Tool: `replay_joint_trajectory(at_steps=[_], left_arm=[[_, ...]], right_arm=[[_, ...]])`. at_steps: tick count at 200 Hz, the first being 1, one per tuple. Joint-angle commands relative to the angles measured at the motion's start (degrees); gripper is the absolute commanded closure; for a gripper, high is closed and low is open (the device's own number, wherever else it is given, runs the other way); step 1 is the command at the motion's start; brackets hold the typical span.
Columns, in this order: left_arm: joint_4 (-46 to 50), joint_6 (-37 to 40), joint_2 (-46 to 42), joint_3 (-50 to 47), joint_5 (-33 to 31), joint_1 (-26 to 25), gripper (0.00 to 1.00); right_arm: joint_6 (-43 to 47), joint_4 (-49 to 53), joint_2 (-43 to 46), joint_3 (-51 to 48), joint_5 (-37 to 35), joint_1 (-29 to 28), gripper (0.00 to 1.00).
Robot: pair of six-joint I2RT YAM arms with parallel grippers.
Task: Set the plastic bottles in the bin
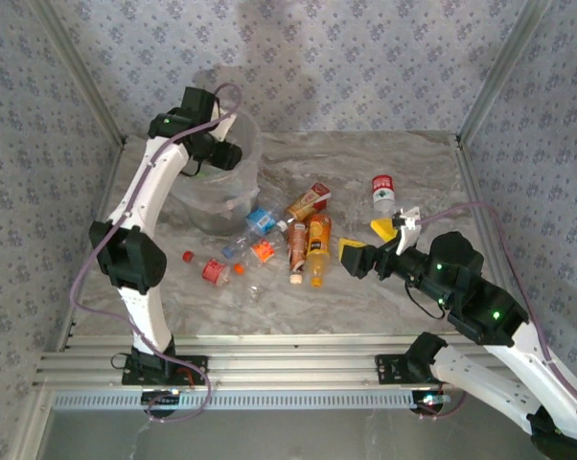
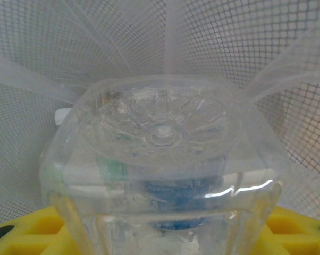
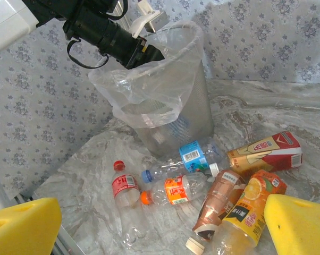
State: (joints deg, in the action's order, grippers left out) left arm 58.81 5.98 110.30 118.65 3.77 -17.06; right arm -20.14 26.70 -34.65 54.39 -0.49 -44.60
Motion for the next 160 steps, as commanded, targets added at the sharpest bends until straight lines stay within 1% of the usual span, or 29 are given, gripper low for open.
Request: replay_joint_trajectory(at_steps=[1,27,51,93,132,160], left_arm=[[1.6,-1.1,0.9,0.5,1.3,-0.6,0.41],[3.0,-1.4,2.6,1.3,2.5,-0.7,0.36],[4.5,-1.5,3.9,2.3,2.4,-0.9,0.31],[5.0,-1.9,3.4,2.4,1.9,-1.2,0.23],[4.9,-3.2,1.0,3.0,1.7,-1.1,0.24],[3.9,-4.7,-2.7,3.0,1.1,-1.1,0.23]], right_arm=[[-0.7,0.4,-0.2,-0.5,-0.8,0.2,0.00],[-0.7,0.3,-0.4,-0.6,-0.9,0.3,0.00],[-0.9,0.2,-0.4,-0.9,-0.9,0.3,0.00],[-1.0,0.3,-0.4,-1.4,-1.0,0.4,0.00],[-1.2,0.5,-1.0,-2.1,-1.6,0.4,0.00],[-1.7,0.9,-2.3,-2.8,-3.1,0.5,0.00]])
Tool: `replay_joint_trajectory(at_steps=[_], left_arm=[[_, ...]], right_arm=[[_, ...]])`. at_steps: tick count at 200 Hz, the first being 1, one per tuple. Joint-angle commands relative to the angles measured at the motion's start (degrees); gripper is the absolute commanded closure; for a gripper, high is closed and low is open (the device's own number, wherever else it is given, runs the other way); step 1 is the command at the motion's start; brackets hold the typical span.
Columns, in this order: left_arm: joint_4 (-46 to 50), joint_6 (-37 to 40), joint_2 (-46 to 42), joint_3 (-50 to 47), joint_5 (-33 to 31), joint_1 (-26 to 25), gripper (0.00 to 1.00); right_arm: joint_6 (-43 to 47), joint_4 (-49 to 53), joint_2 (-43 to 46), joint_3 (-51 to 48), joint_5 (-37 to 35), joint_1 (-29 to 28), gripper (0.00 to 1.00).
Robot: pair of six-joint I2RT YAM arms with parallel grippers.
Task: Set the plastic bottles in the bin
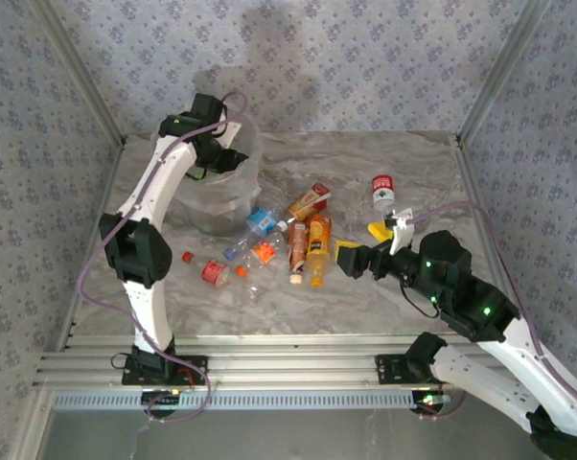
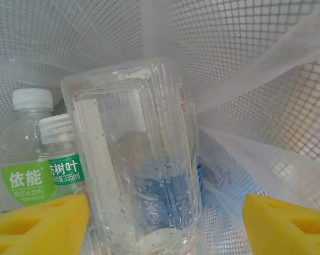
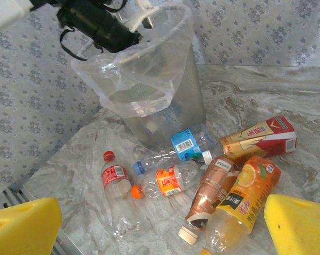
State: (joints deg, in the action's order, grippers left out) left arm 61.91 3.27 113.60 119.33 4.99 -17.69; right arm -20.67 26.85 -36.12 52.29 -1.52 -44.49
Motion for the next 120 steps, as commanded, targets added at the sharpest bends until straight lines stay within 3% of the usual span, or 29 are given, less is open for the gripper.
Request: replay_joint_trajectory(at_steps=[1,28,70,89,120], left_arm=[[0.7,-2.1,-6.2,2.3,-0.2,-0.5,0.23],[-1.4,-3.6,-10.7,1.1,-1.8,-0.4,0.23],[-9.0,-5.9,-21.5,-7.1,-2.2,-0.2,0.22],[-13.3,-7.2,-27.8,-14.5,2.8,-0.2,0.21],[-20.1,-9.7,-37.6,-27.4,16.6,-0.9,0.18]], right_arm=[[-1.2,0.8,-0.9,-0.7,-2.0,0.4,0.00],[-2.3,0.7,-2.3,-1.6,-2.9,0.3,0.01],[-7.1,0.9,-5.3,-3.4,-4.9,0.0,0.12],[-10.8,0.5,-6.8,-5.0,-6.3,-0.3,0.19],[-17.6,-1.0,-10.1,-8.0,-9.2,-2.4,0.27]])
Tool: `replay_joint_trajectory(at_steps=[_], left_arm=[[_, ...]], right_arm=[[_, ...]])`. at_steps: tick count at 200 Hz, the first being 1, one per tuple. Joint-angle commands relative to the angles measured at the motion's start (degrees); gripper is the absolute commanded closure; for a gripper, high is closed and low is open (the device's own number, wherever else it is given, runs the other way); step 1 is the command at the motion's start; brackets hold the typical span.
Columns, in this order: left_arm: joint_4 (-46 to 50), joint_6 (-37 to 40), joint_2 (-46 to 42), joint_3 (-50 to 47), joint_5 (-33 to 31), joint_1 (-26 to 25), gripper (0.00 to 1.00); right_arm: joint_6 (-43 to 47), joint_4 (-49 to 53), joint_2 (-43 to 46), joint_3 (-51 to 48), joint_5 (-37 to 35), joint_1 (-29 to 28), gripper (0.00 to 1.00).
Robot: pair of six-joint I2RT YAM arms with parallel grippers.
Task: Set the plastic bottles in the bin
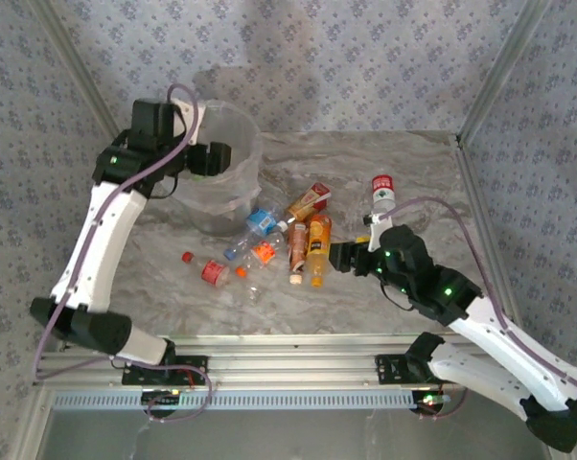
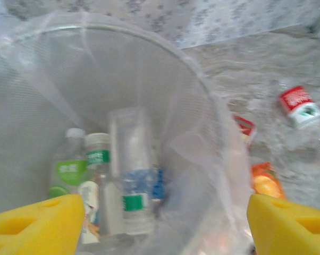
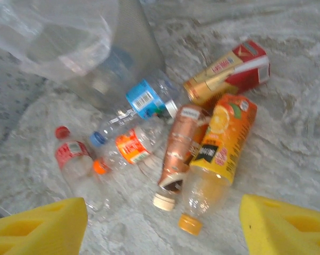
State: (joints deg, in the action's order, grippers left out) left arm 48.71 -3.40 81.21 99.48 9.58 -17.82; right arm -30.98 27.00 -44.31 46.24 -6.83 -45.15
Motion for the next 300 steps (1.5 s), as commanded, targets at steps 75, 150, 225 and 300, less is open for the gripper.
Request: replay_joint_trajectory(at_steps=[75,150,225,300], left_arm=[[-14.8,-4.0,-20.2,-29.1,35.9,-6.7,0.00],[-13.0,2.5,-24.7,-35.3,32.4,-9.1,0.00],[-14.1,2.0,-27.1,-36.9,30.2,-9.3,0.00],[-13.9,1.5,-25.7,-36.9,30.3,-9.5,0.00]], right_arm=[[-20.1,-5.1,-15.1,-2.9,-12.0,-11.1,0.38],[-24.3,-7.6,-30.6,3.5,-12.3,-15.4,0.40],[-26.8,-4.7,-44.6,11.5,-12.0,-16.0,0.47],[-24.9,-3.1,-49.8,12.1,-11.1,-12.2,0.50]])
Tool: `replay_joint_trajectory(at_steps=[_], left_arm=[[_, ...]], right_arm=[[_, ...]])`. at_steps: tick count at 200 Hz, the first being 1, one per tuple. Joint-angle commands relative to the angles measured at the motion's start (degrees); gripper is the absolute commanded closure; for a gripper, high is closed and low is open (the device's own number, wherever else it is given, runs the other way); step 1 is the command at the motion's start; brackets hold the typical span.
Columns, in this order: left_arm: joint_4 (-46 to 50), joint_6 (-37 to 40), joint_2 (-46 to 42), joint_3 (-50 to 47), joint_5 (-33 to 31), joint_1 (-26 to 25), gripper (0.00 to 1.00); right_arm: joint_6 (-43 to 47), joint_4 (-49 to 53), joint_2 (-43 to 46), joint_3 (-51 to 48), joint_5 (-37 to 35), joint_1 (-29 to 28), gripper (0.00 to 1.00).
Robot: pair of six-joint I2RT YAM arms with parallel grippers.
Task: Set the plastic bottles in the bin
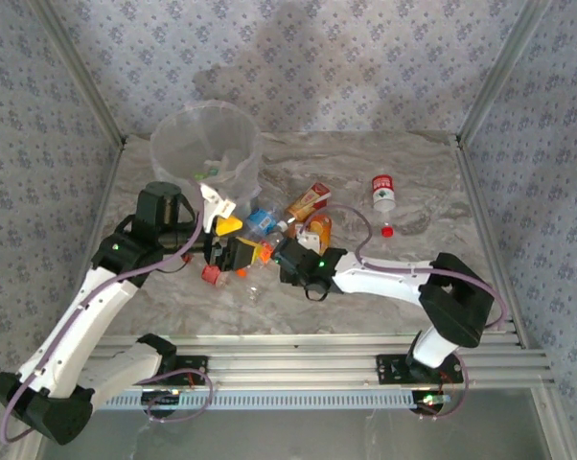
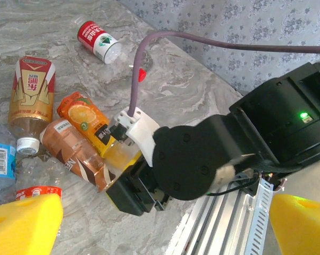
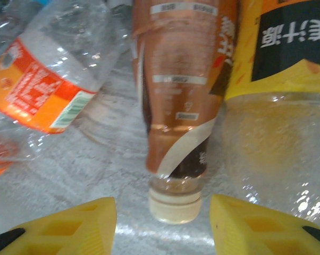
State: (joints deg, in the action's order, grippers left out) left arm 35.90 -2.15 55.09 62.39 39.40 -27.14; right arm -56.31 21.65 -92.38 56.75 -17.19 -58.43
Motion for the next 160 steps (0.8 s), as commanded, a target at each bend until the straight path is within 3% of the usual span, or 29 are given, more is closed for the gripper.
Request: replay_joint_trajectory(at_steps=[1,59,160], left_arm=[[-1.1,0.2,0.5,0.1,0.5,-0.3,0.00],[-1.8,-0.5,0.3,-0.3,0.5,-0.3,0.00],[-2.2,-1.5,0.9,-0.3,-0.8,-0.3,0.00]], right_arm=[[0.5,2.2,-1.8,1.6,-0.8,1.1,0.50],[2.8,1.2,-6.3,3.0,0.4,2.5,0.54],[4.6,-0.3,-9.9,3.4,1.1,3.0,0.53]])
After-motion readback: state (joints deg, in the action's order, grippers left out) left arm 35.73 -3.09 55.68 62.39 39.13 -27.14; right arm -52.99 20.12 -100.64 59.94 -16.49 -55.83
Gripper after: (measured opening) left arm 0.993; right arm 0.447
